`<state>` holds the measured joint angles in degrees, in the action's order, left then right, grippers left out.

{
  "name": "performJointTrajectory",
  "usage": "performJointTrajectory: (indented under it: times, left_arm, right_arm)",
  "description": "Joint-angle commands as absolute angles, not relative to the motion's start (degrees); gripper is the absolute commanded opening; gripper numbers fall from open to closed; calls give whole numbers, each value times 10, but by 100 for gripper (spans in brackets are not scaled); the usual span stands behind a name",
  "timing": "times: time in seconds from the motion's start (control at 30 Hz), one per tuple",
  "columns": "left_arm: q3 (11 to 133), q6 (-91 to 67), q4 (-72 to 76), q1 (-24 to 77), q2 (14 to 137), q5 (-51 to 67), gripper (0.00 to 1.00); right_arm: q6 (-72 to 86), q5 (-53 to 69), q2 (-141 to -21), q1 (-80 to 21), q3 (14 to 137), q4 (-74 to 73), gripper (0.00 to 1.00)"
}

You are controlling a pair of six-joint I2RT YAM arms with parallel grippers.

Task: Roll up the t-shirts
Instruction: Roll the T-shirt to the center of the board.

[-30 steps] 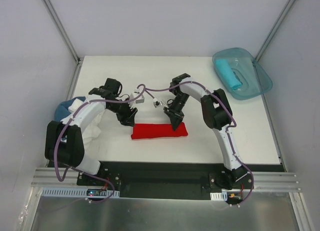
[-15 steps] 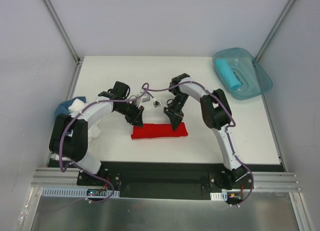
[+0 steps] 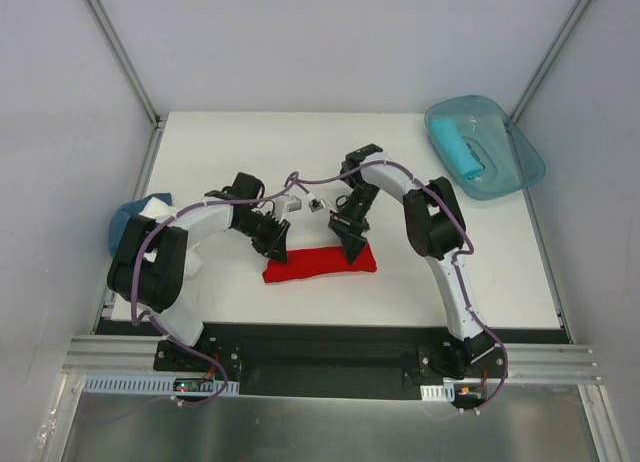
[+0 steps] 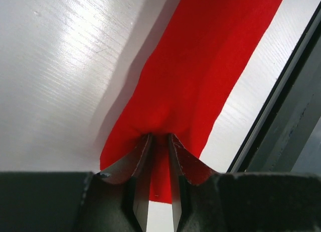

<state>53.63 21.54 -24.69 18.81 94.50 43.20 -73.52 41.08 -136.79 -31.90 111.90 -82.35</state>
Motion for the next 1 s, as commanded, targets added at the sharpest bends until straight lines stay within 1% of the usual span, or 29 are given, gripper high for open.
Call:
performJointTrajectory:
  times: [0.0, 0.07, 0.1, 0.17, 0.2, 0.27, 0.3, 0.33, 0.37, 0.4, 0.43, 0.47, 0.5, 0.53, 0.57, 0.63, 0.67, 0.7, 0.77, 0.97]
  left_arm:
    - [522, 219, -252, 192, 956, 403, 18]
    - [519, 221, -252, 192, 953, 406, 18]
    - [519, 222, -252, 192, 951, 407, 18]
    - [518, 224, -252, 192, 953, 408, 18]
    - [518, 225, -252, 192, 956, 411, 18]
    - [516, 227, -252, 192, 959, 414, 18]
    - [517, 227, -252, 192, 961, 417, 18]
    - [519, 228, -253, 192, 963, 415, 18]
    - [521, 228, -252, 192, 963, 415, 18]
    - [521, 229, -253, 192, 966, 416, 18]
    - [524, 229, -253, 192, 968, 417, 19]
    - [523, 230, -254, 192, 969, 419, 19]
    - [524, 231, -254, 192, 972, 425, 19]
    - [525, 230, -254, 192, 975, 435, 19]
    - [526, 230, -255, 192, 978, 439, 19]
    - [531, 232, -259, 192, 982, 442, 19]
    - [535, 233, -262, 192, 988, 444, 19]
    - [539, 235, -273, 192, 991, 446, 19]
    - [552, 236, -286, 191, 1008, 458, 19]
    - [592, 235, -327, 182, 1056, 478, 19]
  right_arm:
    - [-736, 378, -1317, -274, 1150, -876, 96]
    - [-736, 379, -1280, -256, 1157, -874, 96]
    - [-724, 379, -1232, -248, 1158, -864, 96]
    - [-691, 367, -1168, -237, 1122, -789, 96]
    - [-661, 320, -1057, -237, 1023, -649, 96]
    - [-581, 251, -923, -238, 883, -444, 96]
    - [-577, 261, -865, -238, 802, -267, 96]
    - [-568, 277, -779, -239, 684, -197, 96]
    - [-559, 306, -757, -243, 647, -153, 96]
    - [-539, 326, -746, -250, 635, -159, 96]
    - [-568, 356, -763, -258, 668, -217, 96]
    - [-609, 390, -778, -290, 691, -287, 96]
    - [-669, 380, -793, -313, 706, -385, 96]
    - [-674, 360, -801, -335, 708, -393, 96]
    - [-681, 330, -795, -366, 681, -386, 96]
    - [-678, 304, -774, -387, 624, -290, 96]
    - [-678, 268, -746, -411, 562, -246, 96]
    - [-687, 254, -738, -424, 540, -175, 96]
    - [-716, 248, -738, -446, 519, -136, 96]
    - [-751, 249, -787, -463, 519, -78, 96]
